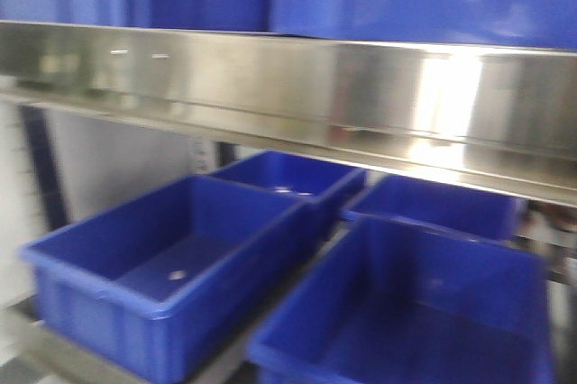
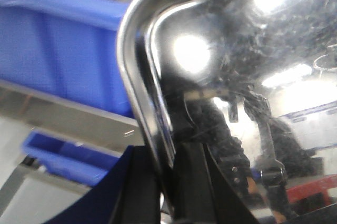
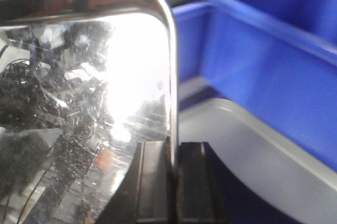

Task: Stack silver trays without gaps
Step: 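Turn the base toward the second rack of blue bins, then approach the second rack's shelf holding the tray in both grippers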

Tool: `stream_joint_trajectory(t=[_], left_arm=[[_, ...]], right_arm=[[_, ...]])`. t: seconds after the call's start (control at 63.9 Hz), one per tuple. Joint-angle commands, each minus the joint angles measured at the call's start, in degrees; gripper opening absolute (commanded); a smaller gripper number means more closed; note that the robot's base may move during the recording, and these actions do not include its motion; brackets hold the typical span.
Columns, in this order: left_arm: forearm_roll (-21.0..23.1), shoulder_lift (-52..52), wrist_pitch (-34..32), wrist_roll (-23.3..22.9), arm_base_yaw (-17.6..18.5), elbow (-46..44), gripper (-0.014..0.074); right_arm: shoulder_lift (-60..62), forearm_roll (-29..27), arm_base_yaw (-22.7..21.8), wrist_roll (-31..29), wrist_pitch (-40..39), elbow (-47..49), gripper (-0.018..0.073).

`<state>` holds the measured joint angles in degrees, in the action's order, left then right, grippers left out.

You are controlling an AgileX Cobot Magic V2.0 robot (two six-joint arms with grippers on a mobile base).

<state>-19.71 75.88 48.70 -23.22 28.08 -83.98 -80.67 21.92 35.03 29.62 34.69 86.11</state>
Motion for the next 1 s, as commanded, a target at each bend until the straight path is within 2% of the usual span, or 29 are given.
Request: stream_joint_trajectory(t=[0.0, 0.986], left_arm=[[1.1, 0.0, -1.7, 1.8, 0.6, -0.2, -0.0016], [0.9, 0.0, -1.8, 1.8, 0.6, -0.2, -0.0016]], right_arm=[[0.7, -0.6, 0.6, -0.4, -7.3, 0.4, -0.0070], [0.7, -0.6, 0.6, -0.4, -7.3, 0.4, -0.0070]])
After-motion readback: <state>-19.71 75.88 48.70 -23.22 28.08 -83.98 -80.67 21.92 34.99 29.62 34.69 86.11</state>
